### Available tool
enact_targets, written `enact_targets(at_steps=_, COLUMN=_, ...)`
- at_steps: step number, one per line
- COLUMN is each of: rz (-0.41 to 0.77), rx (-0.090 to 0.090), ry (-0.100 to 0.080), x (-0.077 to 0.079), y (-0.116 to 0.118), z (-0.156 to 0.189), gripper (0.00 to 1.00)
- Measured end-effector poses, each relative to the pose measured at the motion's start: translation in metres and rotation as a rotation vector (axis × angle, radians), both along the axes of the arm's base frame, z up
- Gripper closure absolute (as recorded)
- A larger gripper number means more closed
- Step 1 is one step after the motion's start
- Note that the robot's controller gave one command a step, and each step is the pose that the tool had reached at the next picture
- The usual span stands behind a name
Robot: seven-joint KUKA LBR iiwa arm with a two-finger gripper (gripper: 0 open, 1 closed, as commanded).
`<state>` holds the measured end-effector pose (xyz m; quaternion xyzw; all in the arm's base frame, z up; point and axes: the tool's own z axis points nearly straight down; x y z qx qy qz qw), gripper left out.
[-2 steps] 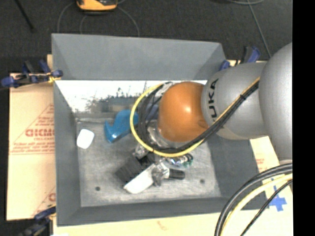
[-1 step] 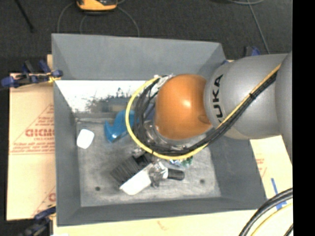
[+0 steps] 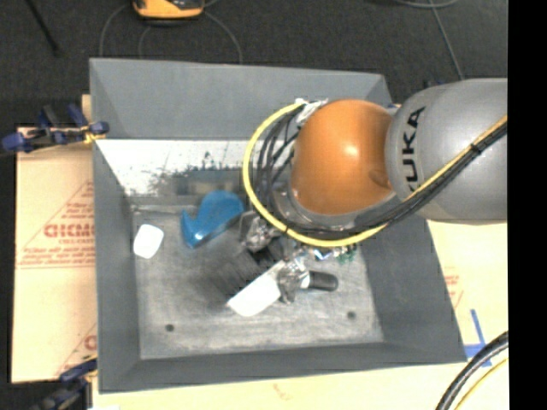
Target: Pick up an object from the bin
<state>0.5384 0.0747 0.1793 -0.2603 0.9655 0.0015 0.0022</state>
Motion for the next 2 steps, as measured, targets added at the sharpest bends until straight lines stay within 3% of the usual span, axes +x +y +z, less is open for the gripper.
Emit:
enact_targets(at_steps=1, rz=-0.015, rx=-0.006, ry=0.000, x=0.003, y=-0.038, z=0.012, gripper=1.00)
enact_targets(at_steps=2, rz=0.007, rx=-0.004, ry=0.009, x=-0.020, y=-0.029, z=0.062, gripper=1.00)
